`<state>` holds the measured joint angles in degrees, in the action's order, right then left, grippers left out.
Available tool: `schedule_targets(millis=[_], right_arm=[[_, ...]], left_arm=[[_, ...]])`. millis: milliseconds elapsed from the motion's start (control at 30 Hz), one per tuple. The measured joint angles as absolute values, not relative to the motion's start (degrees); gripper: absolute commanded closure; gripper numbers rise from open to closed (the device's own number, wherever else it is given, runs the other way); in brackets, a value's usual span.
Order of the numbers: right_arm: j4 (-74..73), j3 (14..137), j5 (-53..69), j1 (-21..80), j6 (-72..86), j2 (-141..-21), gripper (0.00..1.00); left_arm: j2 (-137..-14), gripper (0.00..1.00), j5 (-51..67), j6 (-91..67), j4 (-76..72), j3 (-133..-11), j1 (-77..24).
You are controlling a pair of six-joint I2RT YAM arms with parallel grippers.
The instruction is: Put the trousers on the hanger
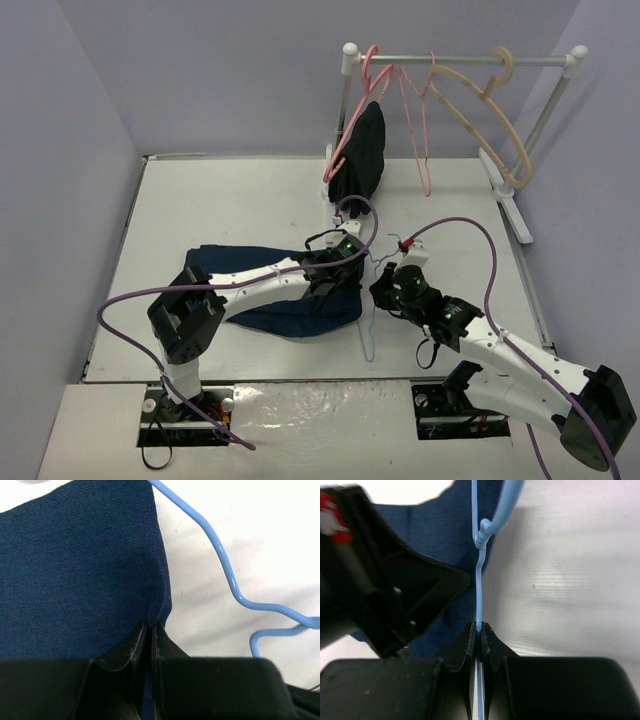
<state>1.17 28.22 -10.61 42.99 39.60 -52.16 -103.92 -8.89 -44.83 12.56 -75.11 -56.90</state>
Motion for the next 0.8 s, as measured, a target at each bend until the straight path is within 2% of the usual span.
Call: schedule_targets(millis=[267,533,567,667,800], right_arm=[[2.1,31.4,-9.8,43.4,40.1,-51.0,1.0],[1.6,31.4,-10.0,43.6,41.7,-50.2,1.0],[1.7,31.1,-10.0,43.6,41.9,-49.9,1.0],[2.3,30.2,-9.7,43.6,42.4,-49.4,1.0],[2.2,28.9,-9.4,43.6,42.6,-49.4,1.0]], left_arm=[[-103.9,1.0,-8.7,-45.9,10.0,-75.3,-56.9],[-104.0,0.99,-9.4,-48.5,1.3,-75.2,-56.7],[-103.9,0.96,-9.3,-48.8,-0.1,-74.9,-56.7],[-103.6,0.8,-8.5,-49.7,-3.6,-73.2,-56.7],[-102.4,0.5,-7.7,-50.4,-6.3,-69.1,-56.7]])
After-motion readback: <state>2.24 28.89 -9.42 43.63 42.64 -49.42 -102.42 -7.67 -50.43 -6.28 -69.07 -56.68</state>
